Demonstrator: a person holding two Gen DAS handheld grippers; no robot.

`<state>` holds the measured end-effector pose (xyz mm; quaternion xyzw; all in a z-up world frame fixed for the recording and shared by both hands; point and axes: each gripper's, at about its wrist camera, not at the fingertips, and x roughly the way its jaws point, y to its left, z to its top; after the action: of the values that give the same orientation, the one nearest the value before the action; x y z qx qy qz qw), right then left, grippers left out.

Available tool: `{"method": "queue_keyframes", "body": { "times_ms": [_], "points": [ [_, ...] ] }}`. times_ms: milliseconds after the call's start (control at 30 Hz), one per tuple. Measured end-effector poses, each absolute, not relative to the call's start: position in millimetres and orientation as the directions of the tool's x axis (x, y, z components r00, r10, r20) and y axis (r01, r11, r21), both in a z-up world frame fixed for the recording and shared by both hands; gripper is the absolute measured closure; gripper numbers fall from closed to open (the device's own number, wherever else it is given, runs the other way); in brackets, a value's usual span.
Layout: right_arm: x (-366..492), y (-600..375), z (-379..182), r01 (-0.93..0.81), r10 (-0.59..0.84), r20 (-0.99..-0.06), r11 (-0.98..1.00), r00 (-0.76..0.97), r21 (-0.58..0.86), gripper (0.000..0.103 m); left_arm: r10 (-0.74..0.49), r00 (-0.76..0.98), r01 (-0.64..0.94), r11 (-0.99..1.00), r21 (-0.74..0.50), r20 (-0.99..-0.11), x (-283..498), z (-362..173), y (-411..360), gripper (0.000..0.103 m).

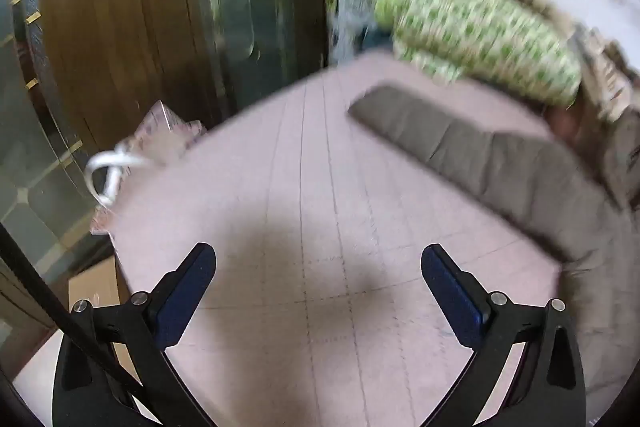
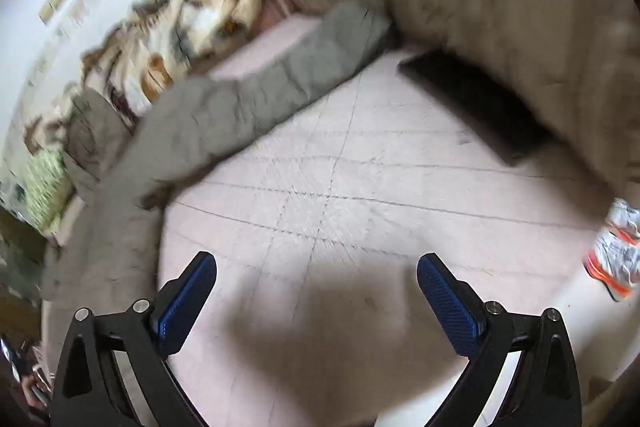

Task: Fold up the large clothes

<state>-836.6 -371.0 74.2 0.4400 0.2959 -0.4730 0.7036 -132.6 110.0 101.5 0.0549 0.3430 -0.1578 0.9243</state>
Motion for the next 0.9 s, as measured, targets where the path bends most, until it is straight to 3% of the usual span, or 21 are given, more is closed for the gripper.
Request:
{"method": "queue_keyframes", "body": {
  "times_ms": [167, 267, 433, 567, 767, 900],
  "points": [
    [-842, -352, 162, 0.902, -0.529, -0.730, 0.257, 0.432, 0.347, 0.001, -0.396, 0.738, 0.466, 0.885, -0.011, -0.546, -205, 175, 110, 0.000],
    [-820, -329, 224, 0.853, -0.593, -0.613, 0.369, 0.523, 0.370, 0.001, -0.526, 0.678, 0.575, 0.814, -0.075, -0.514, -244, 212, 104, 0.000],
    [-761, -291, 271, 0.734, -0.564, -0.472, 0.556, 0.677, 0.389, 0.001, -0.687, 0.567, 0.719, 0.682, -0.133, -0.455, -315, 245, 75, 0.000],
    [-704, -276, 307, 0.690, -0.581, -0.378, 0.658, 0.720, 0.303, 0.001, -0.744, 0.486, 0.784, 0.603, -0.147, -0.459, -357, 254, 34, 0.000],
    [-661, -227, 319, 0.524, -0.468, -0.237, 0.768, 0.851, 0.368, 0.001, -0.767, 0.440, 0.835, 0.540, -0.100, -0.468, -409, 234, -8, 0.000],
    [-631, -194, 273, 0.497, -0.411, -0.294, 0.798, 0.863, 0.342, 0.001, -0.738, 0.452, 0.844, 0.535, -0.027, -0.502, -430, 197, -32, 0.000]
  ]
}}
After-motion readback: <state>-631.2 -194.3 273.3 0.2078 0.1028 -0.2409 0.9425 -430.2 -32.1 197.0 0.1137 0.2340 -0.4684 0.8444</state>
